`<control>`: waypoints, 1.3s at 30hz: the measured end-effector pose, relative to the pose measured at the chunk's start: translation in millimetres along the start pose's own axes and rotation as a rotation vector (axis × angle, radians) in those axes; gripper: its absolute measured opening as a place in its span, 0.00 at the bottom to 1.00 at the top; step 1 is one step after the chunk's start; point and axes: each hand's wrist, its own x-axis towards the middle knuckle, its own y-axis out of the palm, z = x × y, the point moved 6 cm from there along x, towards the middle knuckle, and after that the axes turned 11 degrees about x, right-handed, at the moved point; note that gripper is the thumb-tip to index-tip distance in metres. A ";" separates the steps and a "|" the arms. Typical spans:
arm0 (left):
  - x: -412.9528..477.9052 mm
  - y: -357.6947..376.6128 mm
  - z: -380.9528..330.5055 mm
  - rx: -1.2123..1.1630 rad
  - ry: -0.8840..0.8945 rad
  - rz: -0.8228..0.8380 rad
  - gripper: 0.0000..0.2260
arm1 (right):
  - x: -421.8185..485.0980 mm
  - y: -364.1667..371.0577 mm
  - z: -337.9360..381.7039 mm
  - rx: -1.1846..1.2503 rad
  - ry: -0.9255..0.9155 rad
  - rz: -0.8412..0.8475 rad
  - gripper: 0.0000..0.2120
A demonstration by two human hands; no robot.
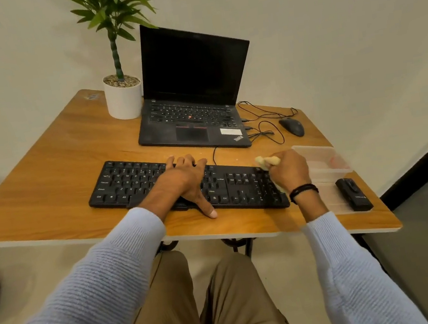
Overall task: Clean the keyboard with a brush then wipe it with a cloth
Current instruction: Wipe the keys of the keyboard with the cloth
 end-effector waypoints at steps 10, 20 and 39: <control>23.4 -7.4 -46.2 -0.028 0.065 -0.055 0.61 | -42.9 53.9 22.8 -0.223 -0.267 0.092 0.17; 24.0 -5.4 -45.7 -0.009 0.072 -0.054 0.60 | -59.7 39.5 2.6 -0.318 -0.228 0.073 0.18; 26.4 -0.9 -42.2 -0.026 0.078 -0.055 0.60 | -48.4 38.1 -10.7 -0.209 -0.174 0.093 0.22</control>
